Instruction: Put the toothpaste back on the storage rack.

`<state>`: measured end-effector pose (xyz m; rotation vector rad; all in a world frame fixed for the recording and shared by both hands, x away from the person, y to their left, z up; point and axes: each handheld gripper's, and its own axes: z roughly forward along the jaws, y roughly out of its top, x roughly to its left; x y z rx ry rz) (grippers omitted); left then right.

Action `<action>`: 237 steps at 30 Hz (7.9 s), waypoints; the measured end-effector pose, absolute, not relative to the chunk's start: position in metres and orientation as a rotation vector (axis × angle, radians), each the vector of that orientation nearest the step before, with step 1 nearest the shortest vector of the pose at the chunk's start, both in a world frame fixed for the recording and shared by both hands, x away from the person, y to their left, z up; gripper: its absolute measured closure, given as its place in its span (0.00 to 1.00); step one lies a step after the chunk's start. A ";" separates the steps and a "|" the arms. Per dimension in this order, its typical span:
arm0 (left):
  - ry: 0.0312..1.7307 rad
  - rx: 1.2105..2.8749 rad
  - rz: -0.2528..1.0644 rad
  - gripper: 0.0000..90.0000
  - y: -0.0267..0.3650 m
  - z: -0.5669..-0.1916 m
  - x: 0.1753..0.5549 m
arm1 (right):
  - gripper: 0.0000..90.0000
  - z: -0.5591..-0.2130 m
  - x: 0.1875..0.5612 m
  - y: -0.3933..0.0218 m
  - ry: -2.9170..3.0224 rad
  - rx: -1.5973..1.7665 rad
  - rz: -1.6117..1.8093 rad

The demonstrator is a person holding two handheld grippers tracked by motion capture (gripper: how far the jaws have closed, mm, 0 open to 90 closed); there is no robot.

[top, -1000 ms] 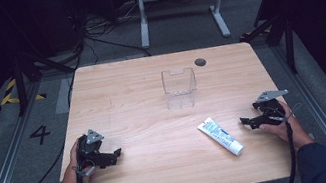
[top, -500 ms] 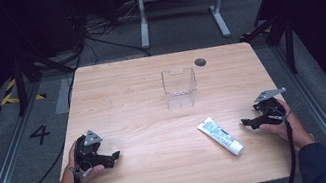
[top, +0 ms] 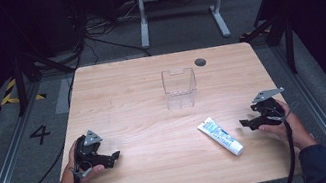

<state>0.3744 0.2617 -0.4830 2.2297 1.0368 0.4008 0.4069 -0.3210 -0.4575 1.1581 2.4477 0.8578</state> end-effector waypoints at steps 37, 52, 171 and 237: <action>1.037 2.228 0.400 0.00 0.262 -0.483 0.374 | 0.27 -0.433 0.382 -0.255 2.582 0.966 0.930; 1.035 2.229 0.400 0.00 0.262 -0.483 0.375 | 0.27 -0.445 0.389 -0.225 2.680 0.921 0.843; 1.056 2.224 0.389 0.00 0.261 -0.483 0.373 | 0.76 -0.310 0.440 -0.152 2.429 0.635 1.327; 1.055 2.221 0.393 0.00 0.261 -0.483 0.373 | 0.73 -0.358 0.519 -0.145 2.239 0.789 1.394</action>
